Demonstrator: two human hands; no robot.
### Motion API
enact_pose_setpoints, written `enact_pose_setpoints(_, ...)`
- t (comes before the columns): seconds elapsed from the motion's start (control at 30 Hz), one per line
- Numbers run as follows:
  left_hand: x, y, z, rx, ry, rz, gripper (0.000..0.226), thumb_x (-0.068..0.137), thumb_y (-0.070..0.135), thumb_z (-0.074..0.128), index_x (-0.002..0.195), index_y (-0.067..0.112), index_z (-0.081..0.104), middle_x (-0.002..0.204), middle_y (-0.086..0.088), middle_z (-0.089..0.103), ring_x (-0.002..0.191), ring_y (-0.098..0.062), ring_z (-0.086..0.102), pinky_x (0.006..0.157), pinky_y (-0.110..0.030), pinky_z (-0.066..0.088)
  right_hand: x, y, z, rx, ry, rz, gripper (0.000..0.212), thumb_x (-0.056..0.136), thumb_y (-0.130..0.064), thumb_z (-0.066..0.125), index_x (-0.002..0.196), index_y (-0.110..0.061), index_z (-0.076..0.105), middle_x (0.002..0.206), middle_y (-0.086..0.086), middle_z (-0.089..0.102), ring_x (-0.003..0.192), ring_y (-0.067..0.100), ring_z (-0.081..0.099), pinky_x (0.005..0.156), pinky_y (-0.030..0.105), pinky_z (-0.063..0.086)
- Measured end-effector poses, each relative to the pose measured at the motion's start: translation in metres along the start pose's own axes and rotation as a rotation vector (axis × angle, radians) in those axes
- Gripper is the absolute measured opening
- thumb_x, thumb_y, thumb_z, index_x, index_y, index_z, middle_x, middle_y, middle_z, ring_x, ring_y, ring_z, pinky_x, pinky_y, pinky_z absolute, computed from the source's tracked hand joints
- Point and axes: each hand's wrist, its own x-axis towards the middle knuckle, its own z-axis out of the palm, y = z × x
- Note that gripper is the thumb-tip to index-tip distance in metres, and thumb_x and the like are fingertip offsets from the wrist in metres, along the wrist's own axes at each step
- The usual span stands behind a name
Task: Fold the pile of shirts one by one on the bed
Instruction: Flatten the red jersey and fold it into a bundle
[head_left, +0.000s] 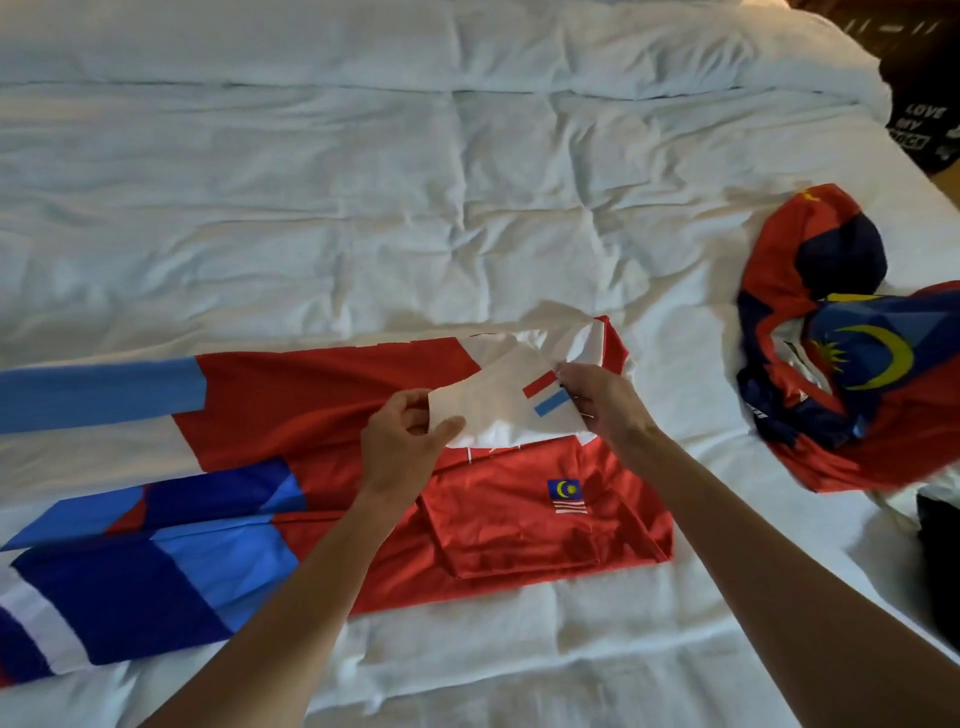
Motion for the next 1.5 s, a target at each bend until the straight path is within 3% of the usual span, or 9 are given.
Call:
enact_pose_setpoints(0.1,-0.002,0.000,-0.001,0.148,0.109,0.206,0.028,0.082,0.008,0.076,0.109,0.013,0.068,0.090,0.010,0.071,0.080,-0.004,0.069,0.072,-0.019,0.056,0.008,0.000,-0.001,-0.210,0.089,-0.095,0.013,0.091,-0.009,0.062,0.095,-0.017,0.072,0.093,0.000,0.069,0.086,0.017,0.064,0.074,0.021,0.055)
enact_pose_setpoints(0.23,-0.003,-0.003,-0.006,0.272,0.180,0.394,0.024,0.088,0.012,0.070,0.111,0.014,0.066,0.088,0.008,0.067,0.077,-0.008,0.062,0.070,-0.020,0.046,0.014,-0.008,0.007,-0.201,0.166,-0.140,0.015,0.094,-0.012,0.059,0.095,-0.015,0.074,0.089,-0.001,0.069,0.088,0.018,0.062,0.083,0.034,0.054)
enact_pose_setpoints(0.5,-0.006,-0.018,-0.008,0.270,0.151,0.276,0.021,0.085,0.010,0.074,0.105,0.014,0.069,0.081,0.016,0.064,0.077,0.007,0.062,0.065,-0.002,0.042,0.010,0.007,0.011,-0.395,0.121,-0.219,0.019,0.091,-0.006,0.063,0.093,-0.024,0.067,0.087,0.009,0.072,0.086,0.026,0.067,0.086,0.048,0.056)
enact_pose_setpoints(0.6,-0.004,-0.019,-0.008,0.302,0.171,0.297,0.021,0.086,0.004,0.070,0.107,0.009,0.070,0.087,0.008,0.067,0.074,-0.001,0.060,0.066,0.000,0.038,0.009,0.014,0.013,-0.366,0.150,-0.286,0.017,0.093,-0.007,0.063,0.108,-0.015,0.065,0.091,0.008,0.071,0.086,0.019,0.067,0.076,0.031,0.058)
enact_pose_setpoints(0.77,-0.003,-0.027,-0.005,0.321,0.131,0.240,0.030,0.087,0.005,0.068,0.116,0.010,0.068,0.093,0.003,0.069,0.082,-0.014,0.063,0.071,-0.013,0.038,-0.002,0.020,0.028,-0.692,0.278,-0.701,0.032,0.097,-0.023,0.059,0.128,-0.015,0.058,0.125,0.002,0.063,0.113,0.018,0.059,0.091,0.032,0.052)
enact_pose_setpoints(0.97,-0.001,-0.038,-0.013,0.307,0.023,0.254,0.029,0.092,0.013,0.064,0.120,0.016,0.065,0.095,0.009,0.068,0.083,-0.007,0.064,0.069,-0.007,0.041,0.007,0.037,0.036,-1.097,0.075,-0.565,0.061,0.104,-0.047,0.023,0.158,-0.027,0.005,0.166,-0.002,-0.008,0.152,0.020,-0.013,0.121,0.054,-0.007)
enact_pose_setpoints(1.07,0.003,-0.038,-0.014,0.314,-0.009,0.338,0.032,0.087,0.022,0.062,0.116,0.010,0.066,0.099,0.005,0.069,0.084,-0.007,0.063,0.075,-0.004,0.041,-0.017,0.058,0.065,-1.149,0.018,-0.744,0.061,0.104,-0.046,0.020,0.159,-0.022,0.007,0.166,-0.003,-0.008,0.152,0.020,-0.011,0.120,0.059,-0.007)
enact_pose_setpoints(1.33,0.010,-0.017,-0.036,0.776,0.312,0.612,0.031,0.086,0.032,0.056,0.105,0.010,0.068,0.104,-0.008,0.068,0.096,-0.032,0.063,0.079,-0.043,0.052,-0.031,0.073,0.098,-1.085,0.141,-0.739,0.061,0.100,-0.037,0.028,0.157,-0.016,0.019,0.166,0.001,0.005,0.153,0.024,0.002,0.119,0.062,-0.002)
enact_pose_setpoints(1.5,0.011,-0.062,-0.065,0.988,0.041,0.677,0.055,0.099,0.040,0.043,0.145,0.012,0.049,0.156,-0.006,0.040,0.146,-0.025,0.034,0.118,-0.053,0.023,-0.040,0.086,0.148,-1.189,0.102,-0.726,0.063,0.098,-0.037,0.026,0.157,-0.014,0.022,0.166,0.002,0.005,0.153,0.021,0.003,0.117,0.062,0.007)
